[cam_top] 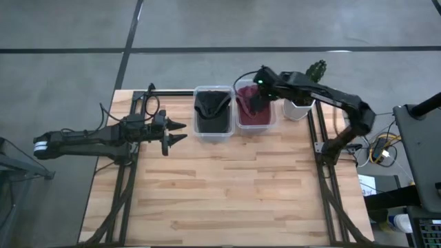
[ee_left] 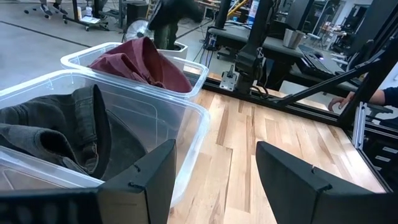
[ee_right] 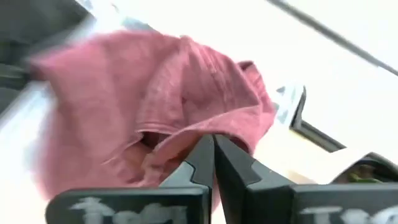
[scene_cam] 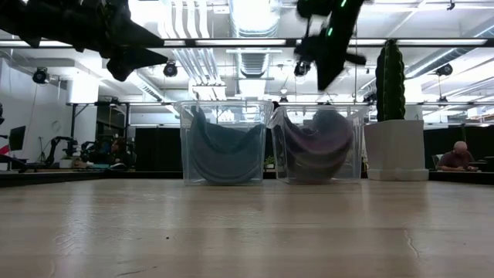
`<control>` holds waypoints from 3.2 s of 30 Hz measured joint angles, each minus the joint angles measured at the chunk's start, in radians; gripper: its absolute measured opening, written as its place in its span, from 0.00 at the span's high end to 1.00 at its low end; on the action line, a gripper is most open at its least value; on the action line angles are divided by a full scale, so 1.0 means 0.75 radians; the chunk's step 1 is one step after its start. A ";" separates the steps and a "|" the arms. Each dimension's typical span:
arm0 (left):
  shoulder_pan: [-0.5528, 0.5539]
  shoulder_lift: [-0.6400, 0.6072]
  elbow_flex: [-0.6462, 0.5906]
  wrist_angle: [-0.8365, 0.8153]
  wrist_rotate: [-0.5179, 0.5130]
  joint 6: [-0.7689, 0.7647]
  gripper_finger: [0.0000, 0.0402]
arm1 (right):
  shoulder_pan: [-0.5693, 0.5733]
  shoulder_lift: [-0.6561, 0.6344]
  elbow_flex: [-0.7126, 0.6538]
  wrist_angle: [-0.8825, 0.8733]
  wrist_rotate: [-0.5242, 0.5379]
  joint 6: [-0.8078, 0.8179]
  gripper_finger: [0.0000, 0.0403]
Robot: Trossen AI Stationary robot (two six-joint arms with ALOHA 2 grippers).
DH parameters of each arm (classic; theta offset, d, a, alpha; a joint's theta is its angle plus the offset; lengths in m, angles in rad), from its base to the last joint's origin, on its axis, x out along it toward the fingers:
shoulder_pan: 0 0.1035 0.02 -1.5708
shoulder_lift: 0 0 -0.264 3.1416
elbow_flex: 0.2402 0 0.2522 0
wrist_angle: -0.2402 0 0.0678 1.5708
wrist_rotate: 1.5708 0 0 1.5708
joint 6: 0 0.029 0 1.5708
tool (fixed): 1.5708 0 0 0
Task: Pick & Place hat
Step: Put the red cap into the right transparent bin, then return to Home Position
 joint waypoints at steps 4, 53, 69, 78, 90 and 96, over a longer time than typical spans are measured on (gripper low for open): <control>0.000 -0.003 0.000 -0.023 0.001 0.001 0.47 | 0.112 -0.201 -0.020 0.025 0.012 -0.037 0.98; -0.002 -0.485 -0.521 0.400 0.251 -0.001 0.47 | 0.580 -1.365 -1.690 1.301 -0.143 0.112 0.98; -0.001 -0.502 -0.521 0.323 0.239 0.100 0.47 | 0.580 -1.920 -1.993 1.427 -0.241 -0.041 0.98; -0.001 -0.501 -0.545 0.283 0.239 0.130 0.47 | 0.580 -2.048 -1.993 1.423 -0.240 -0.424 0.98; -0.002 -0.501 -0.546 0.270 0.239 0.235 0.47 | 0.581 -1.956 -1.993 1.423 -0.223 -0.614 0.98; -0.002 -0.501 -0.546 0.270 0.239 0.225 0.47 | 0.583 -1.936 -1.993 1.411 -0.308 -0.600 0.98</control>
